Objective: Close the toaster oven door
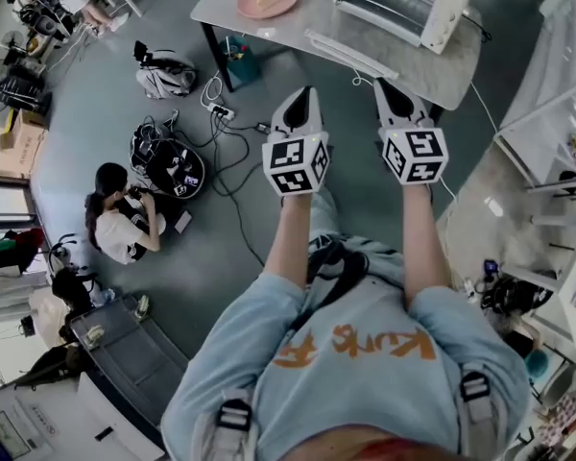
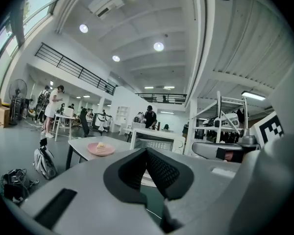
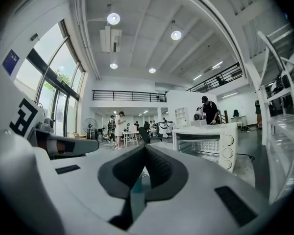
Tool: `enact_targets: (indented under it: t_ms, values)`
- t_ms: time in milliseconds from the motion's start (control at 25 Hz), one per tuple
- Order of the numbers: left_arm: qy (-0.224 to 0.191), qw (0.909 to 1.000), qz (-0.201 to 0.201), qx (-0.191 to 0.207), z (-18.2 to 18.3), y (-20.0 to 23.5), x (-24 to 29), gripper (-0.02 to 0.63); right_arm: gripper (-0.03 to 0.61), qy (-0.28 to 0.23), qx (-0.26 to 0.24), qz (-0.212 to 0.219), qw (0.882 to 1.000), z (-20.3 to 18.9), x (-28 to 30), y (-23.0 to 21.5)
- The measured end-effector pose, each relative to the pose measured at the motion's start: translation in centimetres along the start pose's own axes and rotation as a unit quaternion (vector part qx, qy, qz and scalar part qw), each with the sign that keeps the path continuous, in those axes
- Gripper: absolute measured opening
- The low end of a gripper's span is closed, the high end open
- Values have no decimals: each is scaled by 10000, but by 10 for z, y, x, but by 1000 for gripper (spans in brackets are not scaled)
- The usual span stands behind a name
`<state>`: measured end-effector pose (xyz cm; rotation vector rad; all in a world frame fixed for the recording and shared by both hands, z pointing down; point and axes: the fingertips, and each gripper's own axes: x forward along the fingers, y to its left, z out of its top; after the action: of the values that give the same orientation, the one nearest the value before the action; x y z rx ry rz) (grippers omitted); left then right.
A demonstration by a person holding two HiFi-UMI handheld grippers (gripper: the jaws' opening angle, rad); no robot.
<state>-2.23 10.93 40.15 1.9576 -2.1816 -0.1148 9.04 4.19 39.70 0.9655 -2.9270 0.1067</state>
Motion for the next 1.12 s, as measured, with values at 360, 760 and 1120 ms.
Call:
enact_targets:
  t_ms: [360, 760, 1120]
  values:
    - [327, 9988, -280, -226, 12, 96, 142, 2, -2, 312, -75, -378, 9988, 0, 161, -35]
    - [770, 9938, -774, -195, 2, 133, 257, 2, -2, 736, -27, -843, 9937, -24, 250, -82]
    - [1426, 9769, -1476, 597, -43, 87, 300, 2, -2, 1089, 169, -1313, 9852, -64, 236, -138]
